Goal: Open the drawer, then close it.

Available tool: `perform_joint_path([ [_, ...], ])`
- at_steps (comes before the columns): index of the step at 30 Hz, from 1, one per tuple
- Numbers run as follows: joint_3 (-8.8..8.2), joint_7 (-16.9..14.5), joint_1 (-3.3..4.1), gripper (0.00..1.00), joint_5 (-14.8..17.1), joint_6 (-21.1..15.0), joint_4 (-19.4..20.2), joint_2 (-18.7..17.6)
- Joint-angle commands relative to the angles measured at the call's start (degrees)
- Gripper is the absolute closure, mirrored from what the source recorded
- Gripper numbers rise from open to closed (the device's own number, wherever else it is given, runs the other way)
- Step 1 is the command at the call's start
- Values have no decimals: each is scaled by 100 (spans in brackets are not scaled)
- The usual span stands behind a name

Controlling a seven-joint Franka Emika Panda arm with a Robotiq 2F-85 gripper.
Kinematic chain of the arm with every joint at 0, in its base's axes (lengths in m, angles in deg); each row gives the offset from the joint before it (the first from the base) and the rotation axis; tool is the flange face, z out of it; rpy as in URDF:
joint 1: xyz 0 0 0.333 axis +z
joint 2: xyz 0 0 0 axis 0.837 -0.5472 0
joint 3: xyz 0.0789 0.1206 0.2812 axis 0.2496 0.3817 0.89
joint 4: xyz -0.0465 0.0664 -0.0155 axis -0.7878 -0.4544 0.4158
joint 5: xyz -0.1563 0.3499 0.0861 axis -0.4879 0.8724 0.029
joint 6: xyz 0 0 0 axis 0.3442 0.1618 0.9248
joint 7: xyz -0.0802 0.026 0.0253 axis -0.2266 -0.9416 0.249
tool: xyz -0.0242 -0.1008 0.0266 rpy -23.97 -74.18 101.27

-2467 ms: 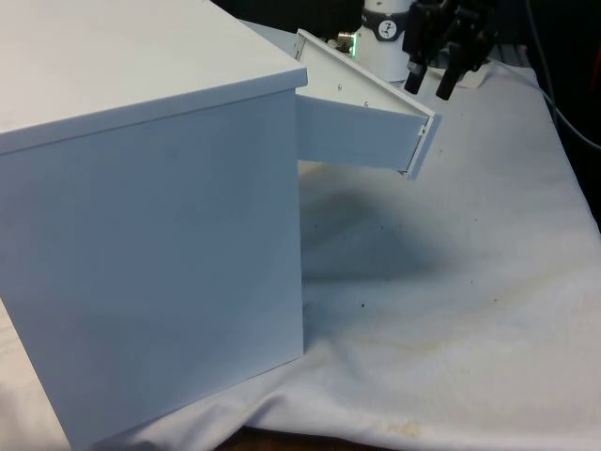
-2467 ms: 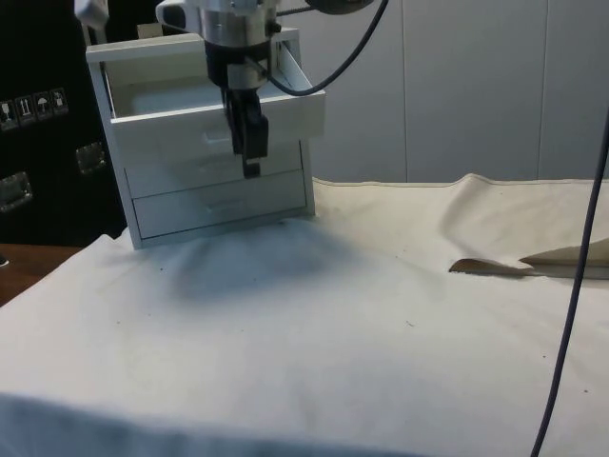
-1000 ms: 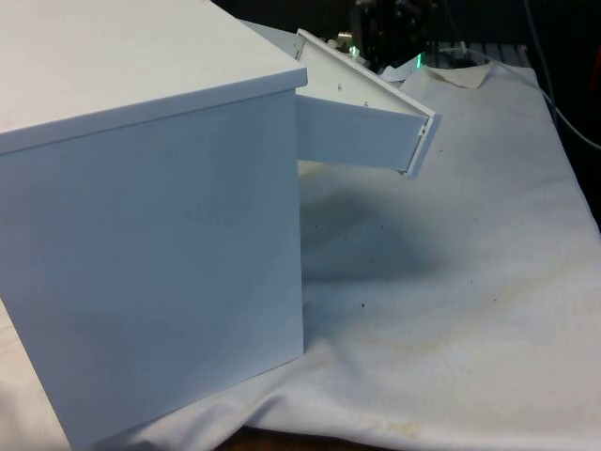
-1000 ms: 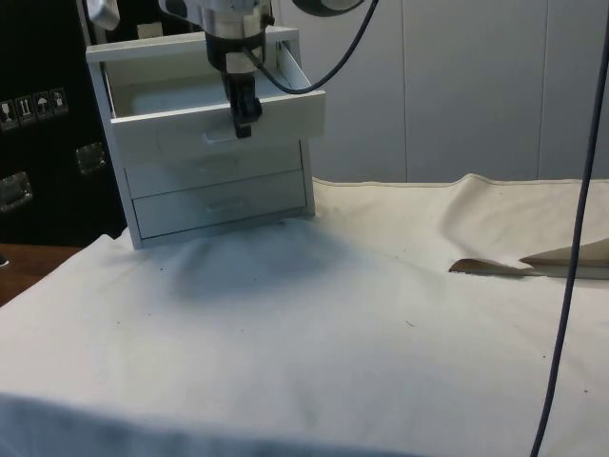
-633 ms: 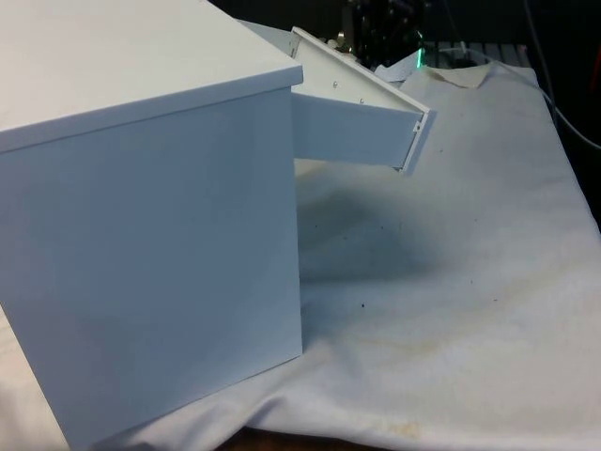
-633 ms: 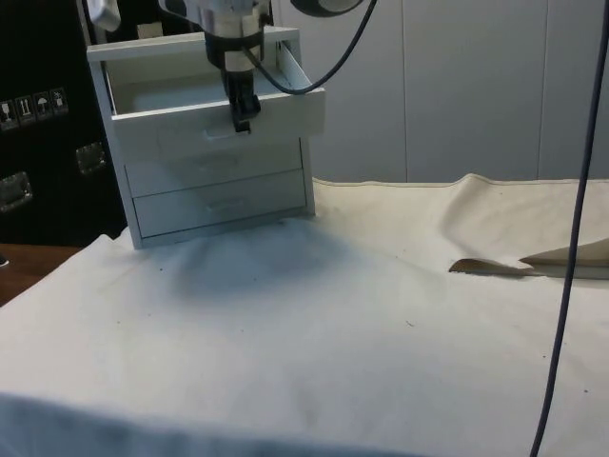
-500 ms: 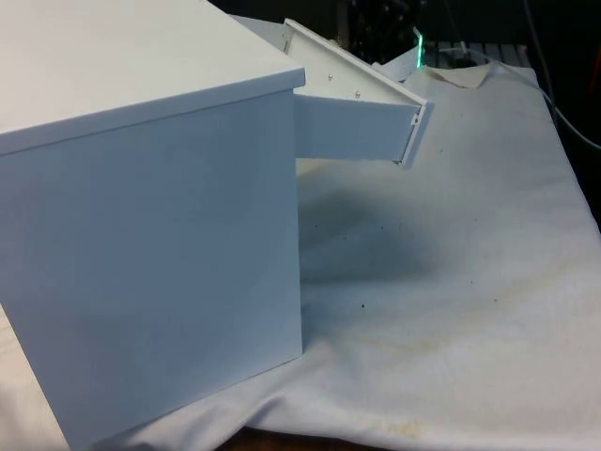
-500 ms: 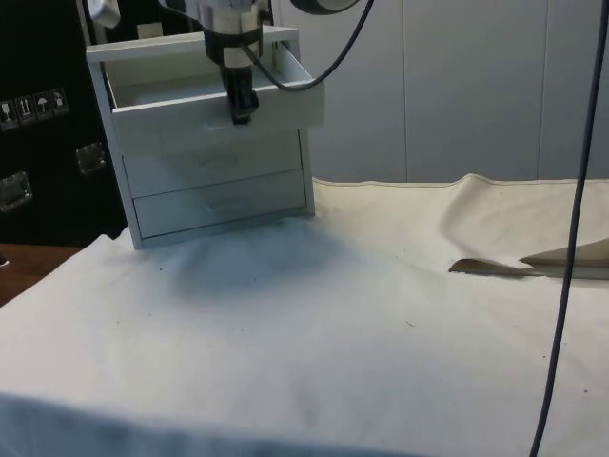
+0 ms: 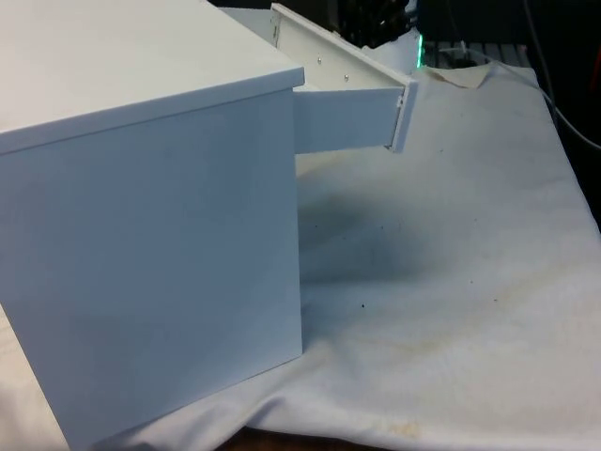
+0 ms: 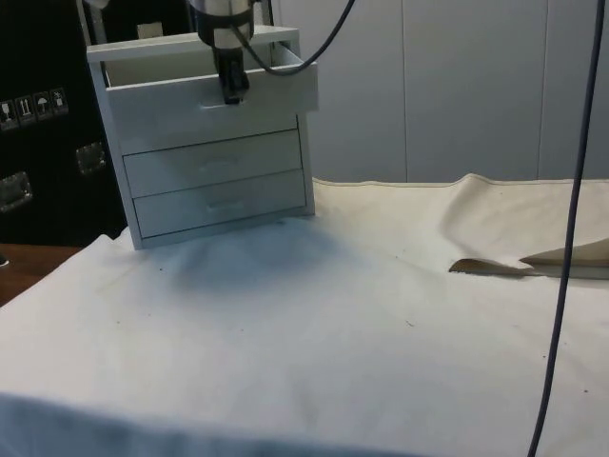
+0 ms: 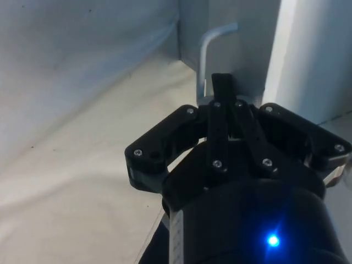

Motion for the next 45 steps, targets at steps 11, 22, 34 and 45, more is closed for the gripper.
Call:
perform_joint_path([
  [11, -86, 63, -23, 100, -258, 92, -269, -69],
  [22, -218, 166, -34, 100, -447, 52, -453, -229],
  [34, -378, 281, -63, 100, -602, -17, -647, -441],
  [45, -573, 338, -92, 100, -613, -172, -854, -688],
])
